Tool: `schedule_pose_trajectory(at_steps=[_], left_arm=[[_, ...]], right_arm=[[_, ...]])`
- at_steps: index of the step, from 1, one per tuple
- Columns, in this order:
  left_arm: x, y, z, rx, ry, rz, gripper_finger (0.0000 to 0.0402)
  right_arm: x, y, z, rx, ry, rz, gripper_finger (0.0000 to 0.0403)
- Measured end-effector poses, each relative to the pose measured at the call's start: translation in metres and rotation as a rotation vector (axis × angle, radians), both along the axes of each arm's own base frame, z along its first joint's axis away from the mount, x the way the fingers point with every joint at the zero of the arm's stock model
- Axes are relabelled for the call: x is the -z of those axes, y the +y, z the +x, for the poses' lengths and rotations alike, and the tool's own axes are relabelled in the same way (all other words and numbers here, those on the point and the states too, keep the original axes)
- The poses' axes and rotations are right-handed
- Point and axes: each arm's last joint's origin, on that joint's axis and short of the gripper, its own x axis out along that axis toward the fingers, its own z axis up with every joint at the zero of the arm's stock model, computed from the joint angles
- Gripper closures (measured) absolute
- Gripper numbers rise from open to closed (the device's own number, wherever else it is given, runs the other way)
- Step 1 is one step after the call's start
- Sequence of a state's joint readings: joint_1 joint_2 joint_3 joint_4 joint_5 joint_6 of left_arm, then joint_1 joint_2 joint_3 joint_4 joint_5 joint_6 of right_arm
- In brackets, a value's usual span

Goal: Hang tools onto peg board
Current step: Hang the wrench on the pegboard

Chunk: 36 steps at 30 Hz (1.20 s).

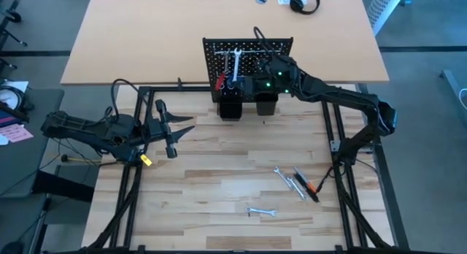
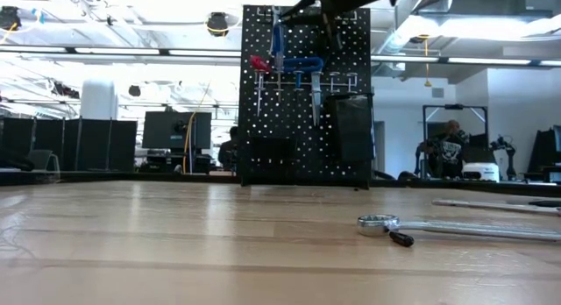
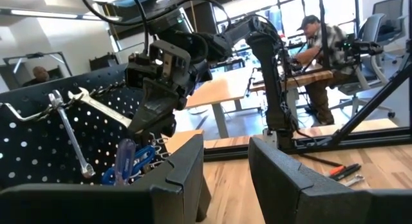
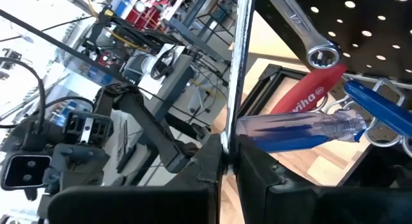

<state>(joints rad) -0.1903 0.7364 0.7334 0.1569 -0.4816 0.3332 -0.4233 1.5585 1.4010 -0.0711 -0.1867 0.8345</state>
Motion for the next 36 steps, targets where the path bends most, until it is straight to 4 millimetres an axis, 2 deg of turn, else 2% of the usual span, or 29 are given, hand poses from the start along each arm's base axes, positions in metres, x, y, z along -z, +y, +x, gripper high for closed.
schedule_pose_trajectory(at_steps=[16,29,36], left_arm=[[0.0,0.0,0.0,0.001,0.001,0.0,0.0286],[0.0,0.0,0.0,0.001,0.001,0.0,0.0286],[0.0,0.0,0.0,0.0,0.001,0.0,0.0286]], right_arm=[[0.0,-0.014,-0.006,0.041,0.002,-0.003,0.0353],[0.001,-0.013,-0.006,0.044,0.007,0.0,0.035],[0.002,-0.01,-0.004,0.041,0.011,-0.001,0.032]])
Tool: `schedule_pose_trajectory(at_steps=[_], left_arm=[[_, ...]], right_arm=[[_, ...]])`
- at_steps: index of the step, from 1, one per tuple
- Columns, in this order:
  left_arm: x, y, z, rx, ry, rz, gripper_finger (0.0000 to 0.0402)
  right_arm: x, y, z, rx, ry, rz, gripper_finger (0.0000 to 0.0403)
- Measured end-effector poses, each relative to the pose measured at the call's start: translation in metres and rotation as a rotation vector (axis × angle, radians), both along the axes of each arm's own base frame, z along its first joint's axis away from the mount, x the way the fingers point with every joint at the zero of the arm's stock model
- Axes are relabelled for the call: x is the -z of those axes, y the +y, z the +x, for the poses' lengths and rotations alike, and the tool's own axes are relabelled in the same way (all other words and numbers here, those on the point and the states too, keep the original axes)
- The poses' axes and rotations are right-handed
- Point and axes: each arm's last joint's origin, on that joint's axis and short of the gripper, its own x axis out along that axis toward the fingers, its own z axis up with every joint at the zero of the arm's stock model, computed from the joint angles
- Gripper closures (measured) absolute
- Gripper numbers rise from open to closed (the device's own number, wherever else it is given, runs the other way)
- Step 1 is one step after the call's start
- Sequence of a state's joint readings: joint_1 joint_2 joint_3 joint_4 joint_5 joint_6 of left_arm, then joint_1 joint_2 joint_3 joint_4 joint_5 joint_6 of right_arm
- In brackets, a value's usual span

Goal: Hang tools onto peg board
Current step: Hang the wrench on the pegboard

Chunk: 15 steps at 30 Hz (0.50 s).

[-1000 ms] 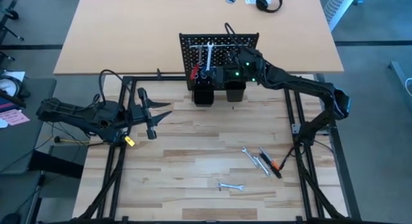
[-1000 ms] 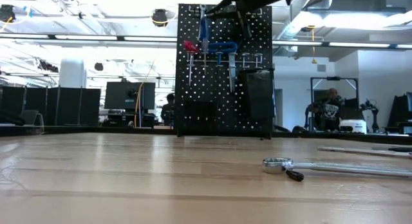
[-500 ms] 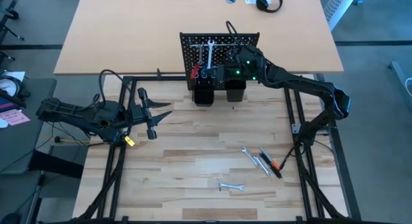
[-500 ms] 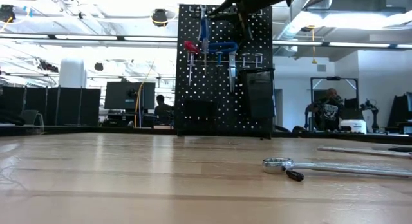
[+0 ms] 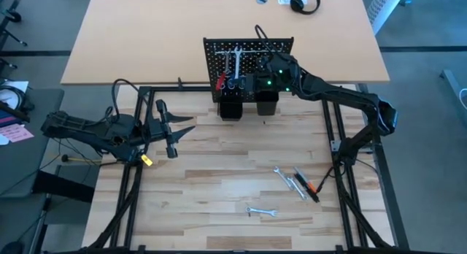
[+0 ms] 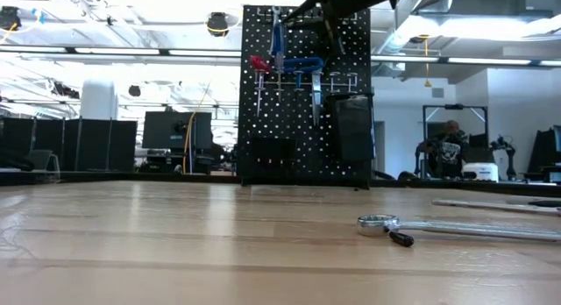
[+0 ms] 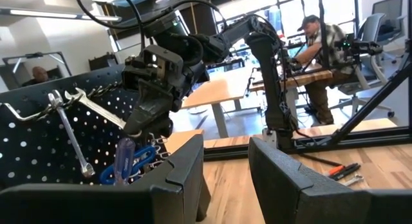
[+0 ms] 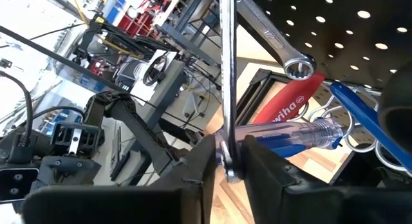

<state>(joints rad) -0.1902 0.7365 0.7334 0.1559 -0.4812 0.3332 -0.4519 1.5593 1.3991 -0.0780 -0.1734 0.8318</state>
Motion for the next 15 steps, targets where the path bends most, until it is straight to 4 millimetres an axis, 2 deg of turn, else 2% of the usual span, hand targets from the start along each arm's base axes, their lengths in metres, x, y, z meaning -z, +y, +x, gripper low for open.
schedule_pose_trajectory(at_steps=[15], left_arm=[[0.0006,0.0,0.0001,0.0,0.006,0.001,0.0286]], right_arm=[[0.0003,0.0044,0.0021,-0.041,0.012,-0.047,0.0214]])
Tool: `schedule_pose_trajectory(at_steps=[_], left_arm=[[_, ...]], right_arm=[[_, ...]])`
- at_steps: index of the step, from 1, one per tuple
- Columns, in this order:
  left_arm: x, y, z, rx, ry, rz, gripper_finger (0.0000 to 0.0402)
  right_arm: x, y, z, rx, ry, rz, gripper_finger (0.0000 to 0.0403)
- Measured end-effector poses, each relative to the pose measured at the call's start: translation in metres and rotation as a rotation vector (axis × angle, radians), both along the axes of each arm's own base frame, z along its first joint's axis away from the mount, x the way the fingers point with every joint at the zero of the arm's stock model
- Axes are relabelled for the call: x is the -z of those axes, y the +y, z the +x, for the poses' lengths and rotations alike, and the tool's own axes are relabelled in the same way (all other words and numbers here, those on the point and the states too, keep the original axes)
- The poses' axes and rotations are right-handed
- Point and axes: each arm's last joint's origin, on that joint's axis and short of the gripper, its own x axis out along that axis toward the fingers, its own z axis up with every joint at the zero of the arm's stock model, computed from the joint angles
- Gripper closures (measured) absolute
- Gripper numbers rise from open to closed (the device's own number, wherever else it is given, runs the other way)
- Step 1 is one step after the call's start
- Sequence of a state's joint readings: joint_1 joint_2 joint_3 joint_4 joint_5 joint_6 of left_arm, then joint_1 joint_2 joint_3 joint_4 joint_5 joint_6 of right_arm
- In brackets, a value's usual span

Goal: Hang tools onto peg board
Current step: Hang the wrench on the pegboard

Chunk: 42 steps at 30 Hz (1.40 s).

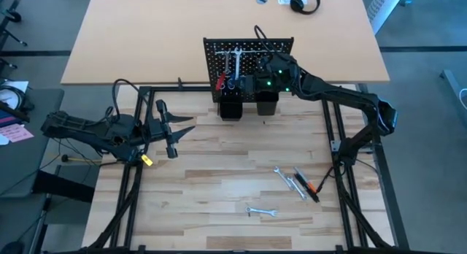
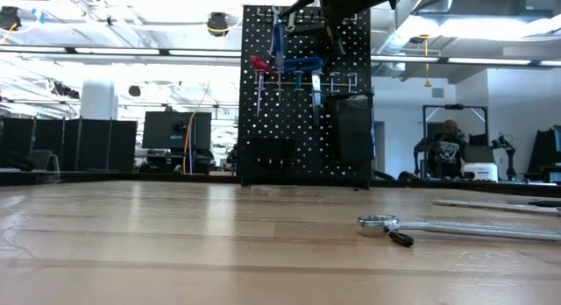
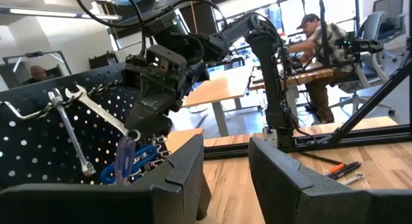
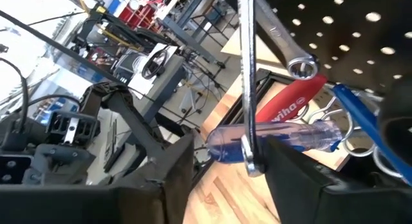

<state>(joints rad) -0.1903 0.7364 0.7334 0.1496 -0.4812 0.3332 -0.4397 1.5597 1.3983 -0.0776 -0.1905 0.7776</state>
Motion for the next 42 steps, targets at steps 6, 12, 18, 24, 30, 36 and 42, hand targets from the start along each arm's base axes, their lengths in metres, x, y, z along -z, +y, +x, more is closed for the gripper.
schedule_pose_trajectory(at_steps=[6,12,18,24,30,36,42], left_arm=[[0.0,0.0,0.0,0.0,0.002,0.0,0.0286],[0.0,0.0,0.0,0.0,0.002,0.0,0.0286],[0.0,0.0,0.0,0.0,0.002,-0.001,0.0286],[0.0,0.0,0.0,0.0,0.001,-0.003,0.0286],[0.0,0.0,0.0,0.001,0.001,-0.003,0.0286],[0.0,0.0,0.0,0.0,0.001,-0.003,0.0286],[0.0,0.0,0.0,0.0,0.002,-0.001,0.0286]], right_arm=[[0.0,0.003,0.001,-0.047,-0.005,0.01,0.0184],[0.002,0.007,0.002,-0.056,0.008,0.048,0.0179],[0.009,0.01,0.0,-0.082,0.081,0.09,0.0179],[0.009,0.017,0.003,-0.104,0.082,0.087,0.0179],[0.009,0.02,0.004,-0.118,0.082,0.085,0.0179],[-0.006,0.037,-0.003,-0.194,0.059,-0.001,0.0179],[-0.021,0.085,-0.01,-0.323,0.067,-0.146,0.0184]])
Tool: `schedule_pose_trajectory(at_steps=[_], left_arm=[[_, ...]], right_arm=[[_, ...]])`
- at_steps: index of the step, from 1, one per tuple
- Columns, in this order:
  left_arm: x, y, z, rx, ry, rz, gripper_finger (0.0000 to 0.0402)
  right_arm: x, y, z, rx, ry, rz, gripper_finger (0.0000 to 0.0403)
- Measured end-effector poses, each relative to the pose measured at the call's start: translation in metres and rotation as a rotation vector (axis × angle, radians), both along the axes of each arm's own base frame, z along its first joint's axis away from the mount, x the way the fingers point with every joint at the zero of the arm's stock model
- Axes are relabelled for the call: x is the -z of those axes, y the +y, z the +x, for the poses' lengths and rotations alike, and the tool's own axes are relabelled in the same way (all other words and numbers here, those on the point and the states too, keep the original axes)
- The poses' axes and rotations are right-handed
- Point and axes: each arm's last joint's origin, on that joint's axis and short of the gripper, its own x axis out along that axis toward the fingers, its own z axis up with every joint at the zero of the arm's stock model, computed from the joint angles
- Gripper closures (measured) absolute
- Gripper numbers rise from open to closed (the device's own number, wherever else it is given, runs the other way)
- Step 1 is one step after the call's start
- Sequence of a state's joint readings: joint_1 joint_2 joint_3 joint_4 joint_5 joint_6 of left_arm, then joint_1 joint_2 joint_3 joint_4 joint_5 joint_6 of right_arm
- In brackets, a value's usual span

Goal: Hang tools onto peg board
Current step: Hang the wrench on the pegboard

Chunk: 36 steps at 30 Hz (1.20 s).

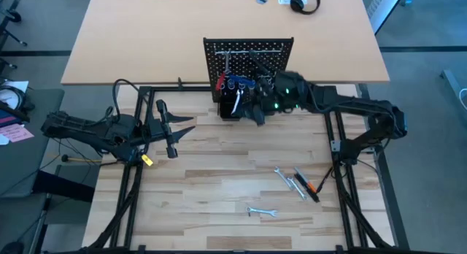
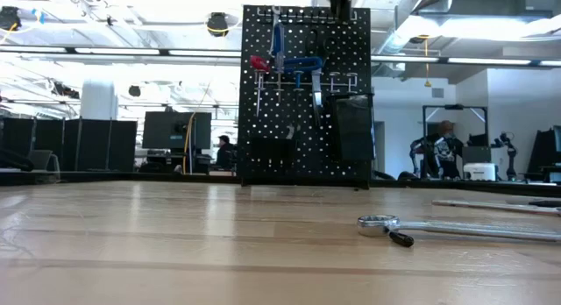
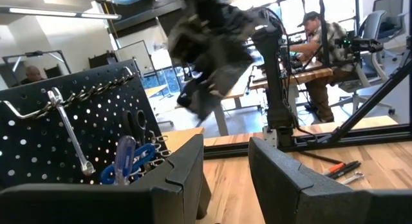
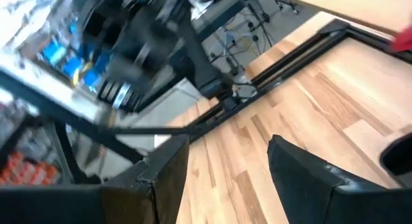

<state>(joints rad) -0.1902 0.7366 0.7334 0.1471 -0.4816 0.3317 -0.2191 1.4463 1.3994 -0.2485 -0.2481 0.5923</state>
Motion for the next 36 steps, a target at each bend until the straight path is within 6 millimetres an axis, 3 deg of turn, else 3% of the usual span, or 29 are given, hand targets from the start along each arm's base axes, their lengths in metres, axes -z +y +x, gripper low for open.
schedule_pose_trajectory(at_steps=[7,15,20,24,30,36], left_arm=[[0.0,0.0,0.0,0.001,-0.002,-0.007,0.0286],[0.009,-0.001,0.003,0.036,0.062,-0.07,0.0286],[0.022,-0.005,0.021,0.056,0.123,-0.158,0.0286],[0.036,-0.009,0.052,-0.029,0.186,-0.155,0.0286],[0.05,-0.009,0.113,-0.444,0.369,-0.164,0.0292],[0.075,0.016,0.176,-0.61,0.582,-0.308,0.0285]], right_arm=[[0.013,0.058,0.003,-0.062,0.141,-0.212,0.0195],[0.061,0.111,0.015,0.058,0.437,-0.415,0.0197],[0.096,0.148,0.004,0.157,0.667,-0.537,0.02],[0.119,0.162,-0.017,0.29,0.857,-0.617,0.0206],[0.155,0.15,-0.048,0.435,1.012,-0.651,0.0215],[0.173,0.141,-0.065,0.456,1.071,-0.634,0.0221]])
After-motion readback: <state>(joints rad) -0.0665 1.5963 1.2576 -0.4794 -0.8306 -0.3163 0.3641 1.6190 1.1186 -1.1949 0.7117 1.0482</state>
